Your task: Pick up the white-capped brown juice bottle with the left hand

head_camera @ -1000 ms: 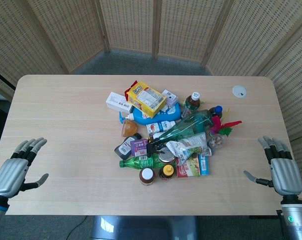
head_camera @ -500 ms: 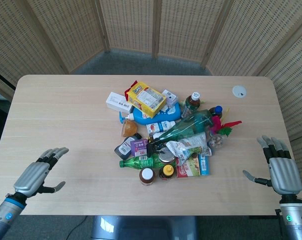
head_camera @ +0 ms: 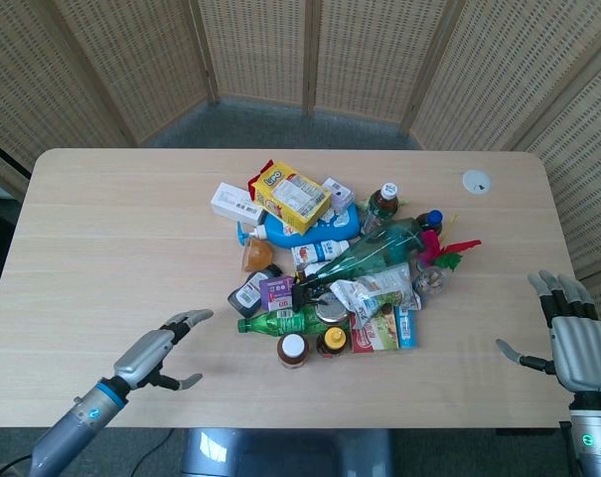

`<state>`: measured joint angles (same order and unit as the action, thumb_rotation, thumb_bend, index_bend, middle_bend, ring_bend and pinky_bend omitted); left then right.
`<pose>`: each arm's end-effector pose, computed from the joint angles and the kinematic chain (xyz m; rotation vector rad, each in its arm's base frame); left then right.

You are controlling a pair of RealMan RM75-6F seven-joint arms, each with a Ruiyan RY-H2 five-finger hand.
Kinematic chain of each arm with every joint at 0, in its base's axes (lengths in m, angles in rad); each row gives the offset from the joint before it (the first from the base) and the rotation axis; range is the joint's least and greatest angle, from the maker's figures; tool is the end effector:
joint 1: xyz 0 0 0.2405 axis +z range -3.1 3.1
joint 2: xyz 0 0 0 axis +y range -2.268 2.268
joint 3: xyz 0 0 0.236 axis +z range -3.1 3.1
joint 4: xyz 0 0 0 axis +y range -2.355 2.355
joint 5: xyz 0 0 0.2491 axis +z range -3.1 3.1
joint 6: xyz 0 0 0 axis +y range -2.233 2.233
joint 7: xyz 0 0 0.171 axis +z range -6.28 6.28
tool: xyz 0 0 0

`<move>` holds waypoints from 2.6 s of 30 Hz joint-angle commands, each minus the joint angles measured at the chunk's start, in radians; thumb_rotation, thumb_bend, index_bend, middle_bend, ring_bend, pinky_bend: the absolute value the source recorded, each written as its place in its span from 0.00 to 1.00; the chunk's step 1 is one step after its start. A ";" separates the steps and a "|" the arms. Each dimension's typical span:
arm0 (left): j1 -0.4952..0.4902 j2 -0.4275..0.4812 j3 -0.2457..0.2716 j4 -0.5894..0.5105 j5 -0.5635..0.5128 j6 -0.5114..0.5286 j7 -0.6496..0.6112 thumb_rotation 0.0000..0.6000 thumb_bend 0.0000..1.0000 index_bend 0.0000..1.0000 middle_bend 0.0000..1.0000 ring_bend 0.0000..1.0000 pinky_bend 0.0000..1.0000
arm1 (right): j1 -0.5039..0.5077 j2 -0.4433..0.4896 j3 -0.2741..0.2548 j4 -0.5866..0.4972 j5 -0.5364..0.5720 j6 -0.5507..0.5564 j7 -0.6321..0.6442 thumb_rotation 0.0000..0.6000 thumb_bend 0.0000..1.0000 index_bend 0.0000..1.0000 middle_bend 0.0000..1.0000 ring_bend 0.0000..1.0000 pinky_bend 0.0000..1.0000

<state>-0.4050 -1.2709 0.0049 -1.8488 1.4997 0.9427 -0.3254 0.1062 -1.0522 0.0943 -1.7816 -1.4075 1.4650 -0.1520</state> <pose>-0.1697 0.2211 -0.0397 -1.7706 -1.7383 -1.1186 -0.2818 -0.2233 0.1260 1.3430 -0.8822 0.8604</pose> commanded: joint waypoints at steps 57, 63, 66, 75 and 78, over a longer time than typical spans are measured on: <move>-0.032 -0.323 -0.167 0.118 -0.004 0.285 -0.227 1.00 0.52 0.51 0.47 0.53 0.35 | -0.047 0.043 0.009 -0.012 0.006 0.017 0.088 0.66 0.18 0.00 0.00 0.00 0.00; 0.015 -0.160 -0.186 -0.050 0.041 0.379 -0.254 1.00 0.51 0.51 0.47 0.53 0.35 | -0.038 0.023 0.005 -0.005 -0.008 0.006 0.094 0.66 0.18 0.00 0.00 0.00 0.00; 0.044 -0.080 -0.185 -0.119 0.068 0.424 -0.273 1.00 0.51 0.51 0.47 0.53 0.35 | -0.036 0.017 0.003 -0.001 -0.014 0.003 0.100 0.66 0.18 0.00 0.00 0.00 0.00; 0.102 0.055 -0.171 -0.213 0.132 0.526 -0.341 1.00 0.51 0.52 0.47 0.53 0.35 | -0.035 0.001 -0.006 0.013 -0.029 -0.002 0.118 0.66 0.18 0.00 0.00 0.00 0.00; 0.106 0.069 -0.167 -0.220 0.142 0.536 -0.349 1.00 0.50 0.52 0.47 0.53 0.35 | -0.033 -0.001 -0.007 0.013 -0.031 -0.004 0.117 0.66 0.18 0.00 0.00 0.00 0.00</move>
<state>-0.3007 -1.2029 -0.1634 -2.0676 1.6405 1.4773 -0.6729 0.0736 -1.0532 0.0877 -1.7689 -1.4382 1.4606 -0.0349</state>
